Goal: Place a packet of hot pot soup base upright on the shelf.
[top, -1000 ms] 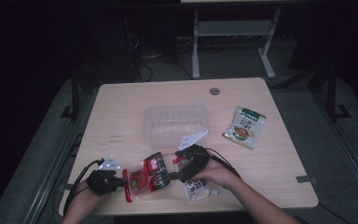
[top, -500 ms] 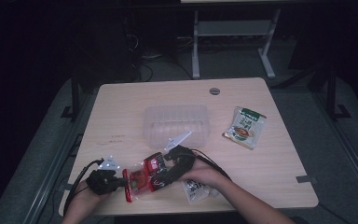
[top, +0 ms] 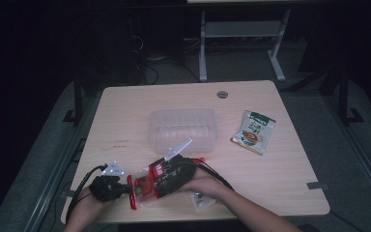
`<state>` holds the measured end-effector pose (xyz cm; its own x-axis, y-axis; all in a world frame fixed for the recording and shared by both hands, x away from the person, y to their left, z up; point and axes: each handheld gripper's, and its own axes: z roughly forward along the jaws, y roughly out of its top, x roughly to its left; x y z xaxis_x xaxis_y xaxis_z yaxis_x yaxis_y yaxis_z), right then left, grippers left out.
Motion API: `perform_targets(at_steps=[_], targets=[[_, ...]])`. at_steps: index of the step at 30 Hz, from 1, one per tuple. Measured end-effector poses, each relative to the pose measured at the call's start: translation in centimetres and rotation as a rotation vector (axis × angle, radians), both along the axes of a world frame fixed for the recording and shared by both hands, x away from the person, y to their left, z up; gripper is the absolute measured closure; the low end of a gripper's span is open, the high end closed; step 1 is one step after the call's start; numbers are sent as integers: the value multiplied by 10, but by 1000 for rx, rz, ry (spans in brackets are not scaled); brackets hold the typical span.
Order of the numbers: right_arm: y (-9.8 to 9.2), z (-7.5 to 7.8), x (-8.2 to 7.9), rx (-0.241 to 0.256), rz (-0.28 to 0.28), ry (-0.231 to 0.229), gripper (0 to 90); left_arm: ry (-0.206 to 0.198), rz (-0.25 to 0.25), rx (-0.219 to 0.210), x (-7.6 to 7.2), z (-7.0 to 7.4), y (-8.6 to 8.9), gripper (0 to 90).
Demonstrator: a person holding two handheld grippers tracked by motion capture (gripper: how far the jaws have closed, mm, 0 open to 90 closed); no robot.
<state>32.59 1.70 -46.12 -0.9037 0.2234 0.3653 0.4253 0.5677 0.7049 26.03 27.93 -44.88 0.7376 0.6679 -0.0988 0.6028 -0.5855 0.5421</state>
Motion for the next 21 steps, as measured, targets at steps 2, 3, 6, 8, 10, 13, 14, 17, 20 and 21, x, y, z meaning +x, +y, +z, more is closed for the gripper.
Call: perform_targets(at_steps=[2,3,6,8,10,13,14,17,20,21], targets=[[1,-1,1,2,6,2,200,0,0,-1,0,0,0,897],[2,-1,1,10,12,-4,236,2,0,-2,0,0,0,897],[2,1,1,25,14,22,358,2,0,-2,0,0,0,897],[1,3,1,36,17,39,442,2,0,-1,0,0,0,897],[-1,4,3,45,21,46,496,2,-1,-2,0,0,0,897],[-2,5,4,58,24,60,567,3,0,-2,0,0,0,897],[-2,4,4,61,26,55,589,3,1,-2,0,0,0,897],[-2,5,4,56,28,55,643,3,0,-1,0,0,0,897],[-2,5,2,48,35,43,720,2,-1,-1,0,0,0,897],[-2,5,2,52,42,32,747,2,-2,-1,0,0,0,897]])
